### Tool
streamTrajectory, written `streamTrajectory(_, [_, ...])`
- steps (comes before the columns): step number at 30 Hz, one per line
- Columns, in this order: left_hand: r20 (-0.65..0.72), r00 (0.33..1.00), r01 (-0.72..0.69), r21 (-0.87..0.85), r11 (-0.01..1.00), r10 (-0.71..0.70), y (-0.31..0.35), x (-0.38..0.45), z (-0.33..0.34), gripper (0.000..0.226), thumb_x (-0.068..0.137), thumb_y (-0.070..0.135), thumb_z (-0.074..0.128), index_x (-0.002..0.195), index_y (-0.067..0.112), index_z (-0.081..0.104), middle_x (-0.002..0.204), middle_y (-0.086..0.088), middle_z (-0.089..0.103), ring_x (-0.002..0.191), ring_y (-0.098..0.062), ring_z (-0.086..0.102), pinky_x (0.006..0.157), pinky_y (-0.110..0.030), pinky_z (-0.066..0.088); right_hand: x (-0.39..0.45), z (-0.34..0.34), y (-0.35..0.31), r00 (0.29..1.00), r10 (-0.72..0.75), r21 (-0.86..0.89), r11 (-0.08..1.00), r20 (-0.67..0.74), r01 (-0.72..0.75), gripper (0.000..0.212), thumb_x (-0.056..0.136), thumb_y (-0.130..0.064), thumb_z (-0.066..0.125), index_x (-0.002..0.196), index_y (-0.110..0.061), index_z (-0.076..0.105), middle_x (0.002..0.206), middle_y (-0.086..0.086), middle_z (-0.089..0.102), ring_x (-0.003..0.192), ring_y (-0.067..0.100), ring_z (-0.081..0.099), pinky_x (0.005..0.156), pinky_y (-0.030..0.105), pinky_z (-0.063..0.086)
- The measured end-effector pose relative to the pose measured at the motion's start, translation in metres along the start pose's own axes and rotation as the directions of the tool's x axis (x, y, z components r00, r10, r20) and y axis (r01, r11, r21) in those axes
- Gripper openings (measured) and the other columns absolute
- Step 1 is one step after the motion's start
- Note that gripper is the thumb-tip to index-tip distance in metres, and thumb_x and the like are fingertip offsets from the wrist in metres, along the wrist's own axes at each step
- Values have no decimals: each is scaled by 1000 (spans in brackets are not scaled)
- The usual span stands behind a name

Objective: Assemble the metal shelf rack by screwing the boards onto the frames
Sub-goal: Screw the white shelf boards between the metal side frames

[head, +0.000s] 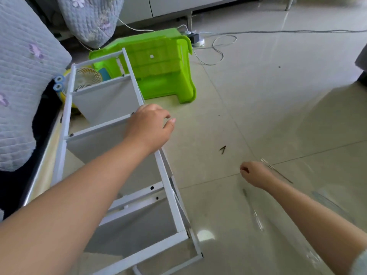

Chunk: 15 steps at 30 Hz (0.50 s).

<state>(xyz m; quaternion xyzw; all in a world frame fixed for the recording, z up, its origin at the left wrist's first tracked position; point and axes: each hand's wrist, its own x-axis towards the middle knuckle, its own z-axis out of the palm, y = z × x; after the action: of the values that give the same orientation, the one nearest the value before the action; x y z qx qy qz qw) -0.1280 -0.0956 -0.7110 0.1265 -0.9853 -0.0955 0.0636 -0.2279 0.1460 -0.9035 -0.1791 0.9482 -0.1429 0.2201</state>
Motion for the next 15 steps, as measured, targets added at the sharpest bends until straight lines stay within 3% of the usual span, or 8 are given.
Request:
streamTrajectory(3, [-55,998,25,-45,999,-28,-3,8,4,55,75,37,33,101,5,69,111,-12,63,109,-30,52,89,-32,38,31,15,-15,999,39,-31,999,7,-39,29,91,-14,43,116,-4,56,119,16,57,110,31,53,83,29,42])
streamTrajectory(5, [-57,997,58,-35,998,-60,-6,13,4,57,76,37,34,110,4,65,119,-13,60,120,-29,47,95,-30,34,50,20,-24,999,39,-65,997,31,-37,33,92,-12,43,123,-2,49,125,18,50,115,33,49,90,32,41])
streamTrajectory(8, [59,988,139,68,988,-143,-9,18,8,63,93,41,39,141,2,31,149,-14,30,143,-24,14,112,-30,14,74,26,-35,999,-15,-98,995,38,19,41,91,-4,40,131,-3,38,136,19,36,119,34,45,93,34,39])
streamTrajectory(11, [100,964,235,117,965,-247,-11,22,12,75,96,39,38,147,1,-1,156,-13,1,145,-22,-6,115,-33,-1,92,28,-40,985,-11,-211,976,172,47,60,92,-4,40,146,-16,16,154,10,3,139,31,18,107,40,29])
streamTrajectory(13, [115,957,251,138,958,-267,-12,22,15,76,96,40,37,147,2,-4,157,-11,-3,144,-20,-8,115,-33,-3,99,30,-39,980,-29,-283,955,198,86,59,89,-7,48,142,-15,25,151,9,13,135,31,23,103,39,35])
streamTrajectory(15, [132,954,250,146,957,-269,-12,21,15,75,96,39,36,147,3,-5,157,-10,-4,144,-19,-9,115,-32,-4,103,30,-37,988,-97,-331,935,116,131,39,89,-10,49,128,-10,45,135,10,38,121,29,37,93,35,42])
